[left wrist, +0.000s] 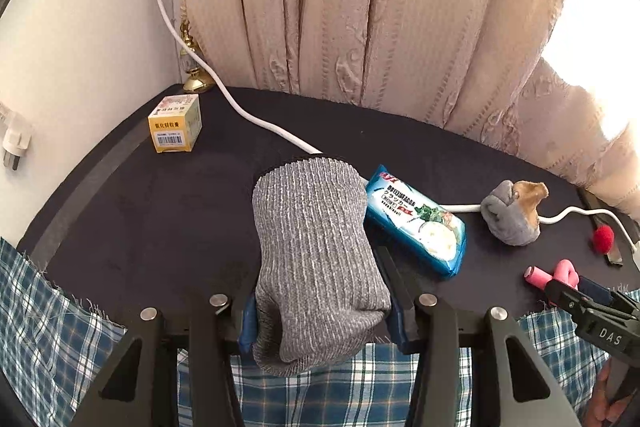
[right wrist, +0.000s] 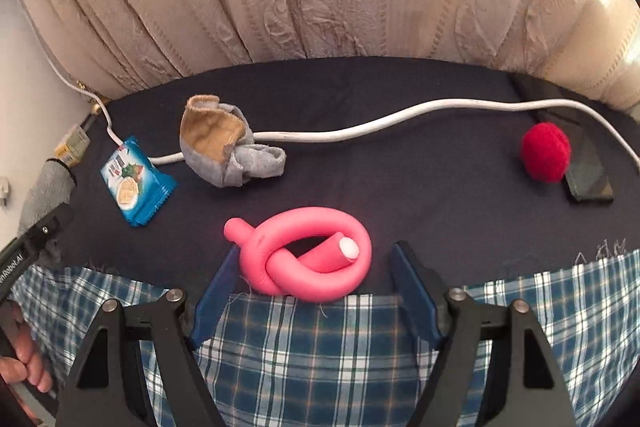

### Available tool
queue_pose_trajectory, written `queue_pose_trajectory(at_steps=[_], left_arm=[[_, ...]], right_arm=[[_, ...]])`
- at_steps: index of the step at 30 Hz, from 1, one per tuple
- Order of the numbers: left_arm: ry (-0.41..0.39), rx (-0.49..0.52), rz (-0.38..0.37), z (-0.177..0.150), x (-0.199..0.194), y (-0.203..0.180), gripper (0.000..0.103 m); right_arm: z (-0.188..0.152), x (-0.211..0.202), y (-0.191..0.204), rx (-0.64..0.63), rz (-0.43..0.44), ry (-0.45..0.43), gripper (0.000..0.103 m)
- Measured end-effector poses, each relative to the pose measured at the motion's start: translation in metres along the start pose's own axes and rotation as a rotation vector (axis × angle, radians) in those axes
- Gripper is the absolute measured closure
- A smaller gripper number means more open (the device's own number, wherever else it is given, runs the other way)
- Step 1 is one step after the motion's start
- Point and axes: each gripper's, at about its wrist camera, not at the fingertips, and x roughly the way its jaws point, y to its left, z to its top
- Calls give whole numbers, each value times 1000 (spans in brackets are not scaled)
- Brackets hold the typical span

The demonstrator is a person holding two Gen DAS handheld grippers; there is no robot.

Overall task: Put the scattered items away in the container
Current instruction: 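Grasp the second pink rope toy with the right tool while the left tool holds the sock, then carry the pink rope toy into the tray and open the right tool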

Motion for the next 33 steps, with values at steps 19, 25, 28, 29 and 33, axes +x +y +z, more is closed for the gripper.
queue_pose_trajectory(at_steps=[19, 25, 28, 29, 33], left_arm=[[-17, 34, -33, -5, -13, -14, 52], [-38, 57, -55, -7, -25, -24, 52], [-49, 77, -72, -9, -33, -32, 52], [-52, 84, -78, -10, -35, -35, 52], [-69, 120, -101, -16, -47, -48, 52]], right_arm=[[-41, -97, -28, 83, -47, -137, 35], [-73, -156, -62, 162, -122, -208, 35], [-97, -189, -97, 224, -185, -242, 35], [-104, -199, -107, 245, -206, -251, 35], [-138, -236, -153, 336, -303, -268, 35]])
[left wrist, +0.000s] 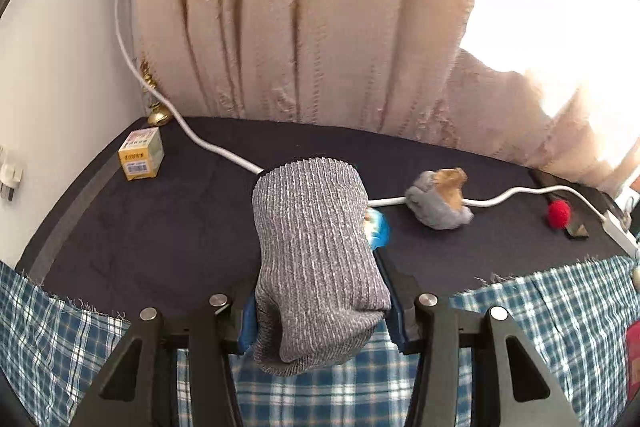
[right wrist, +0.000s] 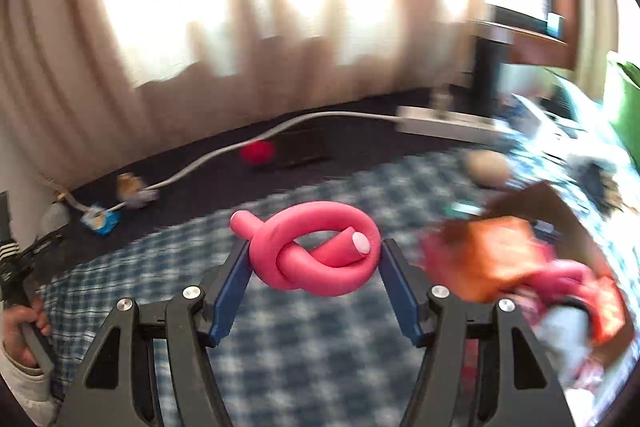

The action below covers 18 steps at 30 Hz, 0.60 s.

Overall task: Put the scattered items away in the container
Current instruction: 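Carry the pink rope toy into the tray and open the right tool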

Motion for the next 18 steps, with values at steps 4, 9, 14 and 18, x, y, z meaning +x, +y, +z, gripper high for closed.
queue_pose_trajectory(at_steps=[4, 9, 14, 18], left_arm=[[0, 37, -43, -5, -10, -16, 52], [14, 88, -94, -14, -20, -38, 52], [11, 131, -122, -22, -33, -54, 52], [5, 140, -143, -22, -44, -62, 52]], right_arm=[[-7, -18, -60, 74, -109, 1, 35], [-14, -29, -105, 108, -175, 19, 35], [-19, -15, -120, 114, -180, 62, 35], [-23, -7, -122, 107, -176, 83, 35]])
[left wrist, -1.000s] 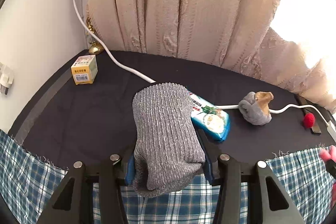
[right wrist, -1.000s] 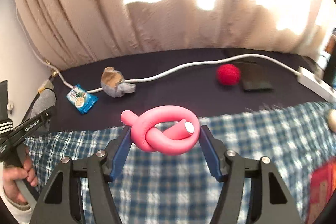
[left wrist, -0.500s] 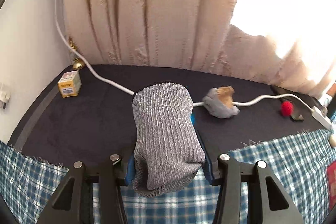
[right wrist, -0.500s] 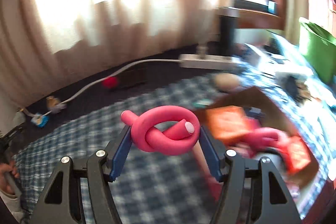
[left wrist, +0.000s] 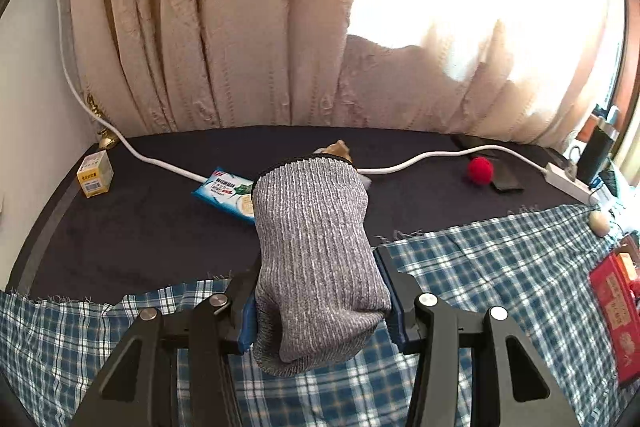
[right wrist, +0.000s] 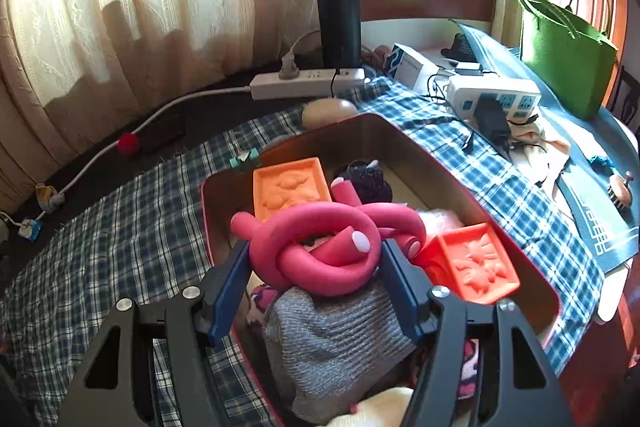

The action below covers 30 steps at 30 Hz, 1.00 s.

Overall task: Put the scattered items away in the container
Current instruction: 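Carry the pink rope toy into the tray and open the right tool, then carry the grey sock into the tray and release it with the left tool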

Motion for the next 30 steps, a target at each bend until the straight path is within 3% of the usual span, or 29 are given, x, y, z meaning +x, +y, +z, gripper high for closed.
queue_pose_trajectory(at_steps=[6, 8, 13, 20, 30], left_arm=[[-4, 24, -43, 2, -13, -20, 52], [4, 37, -75, 3, -16, -32, 52], [15, 83, -145, 1, -24, -71, 52], [59, 164, -313, -6, -34, -149, 52], [111, 359, -516, -27, -43, -289, 52]], right_arm=[[-2, -5, -6, 19, 35, -7, 29], [-3, -14, -10, 34, 52, -32, 24], [-8, -36, -24, 74, 82, -94, 24], [-16, -52, -51, 143, 75, -166, 24], [-26, -66, -100, 259, 71, -232, 24]])
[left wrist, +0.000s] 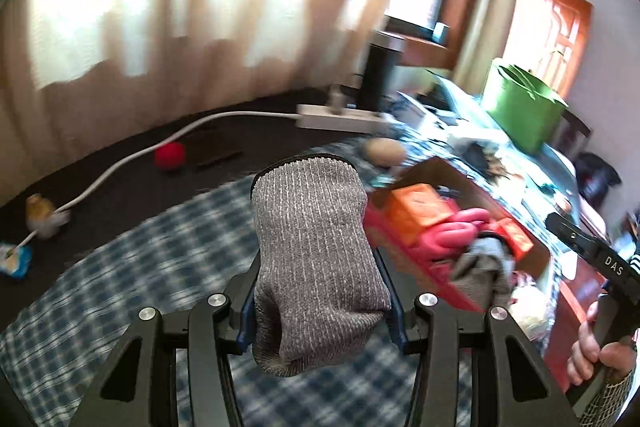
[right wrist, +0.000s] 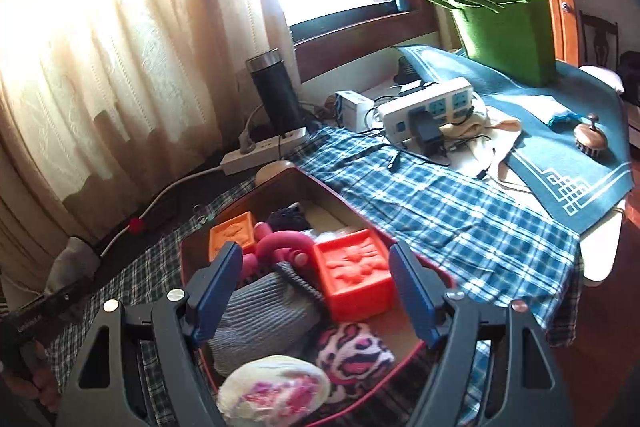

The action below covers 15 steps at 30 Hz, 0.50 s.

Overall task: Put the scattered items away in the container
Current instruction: 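Carry the grey sock into the tray and release it with the left tool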

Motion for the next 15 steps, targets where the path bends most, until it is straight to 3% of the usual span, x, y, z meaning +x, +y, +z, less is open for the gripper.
queue_pose_trajectory(at_steps=[15], left_arm=[[52, 133, -128, 34, 61, -91, 52]], right_arm=[[3, -2, -35, 76, 9, -21, 24]])
